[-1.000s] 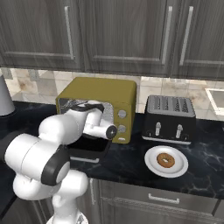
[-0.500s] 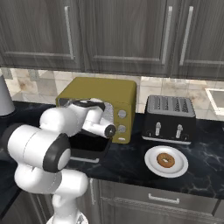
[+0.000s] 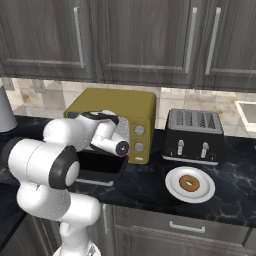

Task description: Pick up the bagel from the plate, place it on the toaster oven rack, close the door, and set the timer.

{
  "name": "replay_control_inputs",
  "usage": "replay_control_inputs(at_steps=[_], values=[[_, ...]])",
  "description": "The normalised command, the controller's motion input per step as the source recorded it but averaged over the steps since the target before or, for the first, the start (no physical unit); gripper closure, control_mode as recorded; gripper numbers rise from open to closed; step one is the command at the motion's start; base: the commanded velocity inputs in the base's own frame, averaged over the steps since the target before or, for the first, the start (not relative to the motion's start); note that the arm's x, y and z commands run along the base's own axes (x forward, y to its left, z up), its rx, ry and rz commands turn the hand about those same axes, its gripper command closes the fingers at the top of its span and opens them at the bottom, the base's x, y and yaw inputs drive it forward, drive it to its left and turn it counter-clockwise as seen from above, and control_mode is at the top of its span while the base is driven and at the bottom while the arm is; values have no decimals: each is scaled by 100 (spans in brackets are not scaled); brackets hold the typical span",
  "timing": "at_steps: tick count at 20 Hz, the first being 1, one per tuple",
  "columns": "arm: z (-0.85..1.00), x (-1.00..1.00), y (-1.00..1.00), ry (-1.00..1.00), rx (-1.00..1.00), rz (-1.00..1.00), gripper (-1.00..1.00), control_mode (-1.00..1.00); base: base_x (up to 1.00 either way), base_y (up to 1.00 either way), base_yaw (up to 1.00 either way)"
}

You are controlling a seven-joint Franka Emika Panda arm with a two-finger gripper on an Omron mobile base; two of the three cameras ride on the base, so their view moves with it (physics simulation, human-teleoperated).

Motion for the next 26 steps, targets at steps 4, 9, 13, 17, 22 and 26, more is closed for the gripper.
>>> replay_control_inputs(at_steps=[4,9,13,17,22,26], values=[[-17,10,0,0,0,-2,-100,-100,0,0,0],[-20,5,1,0,0,-3,100,-100,0,0,0],[-15,0,0,0,0,-1,100,-100,0,0,0],[-17,-14,0,0,0,0,100,-100,0,0,0],[-22,-44,-2,3,-1,0,100,-100,0,0,0],[-23,-51,-7,8,-3,0,100,-100,0,0,0]])
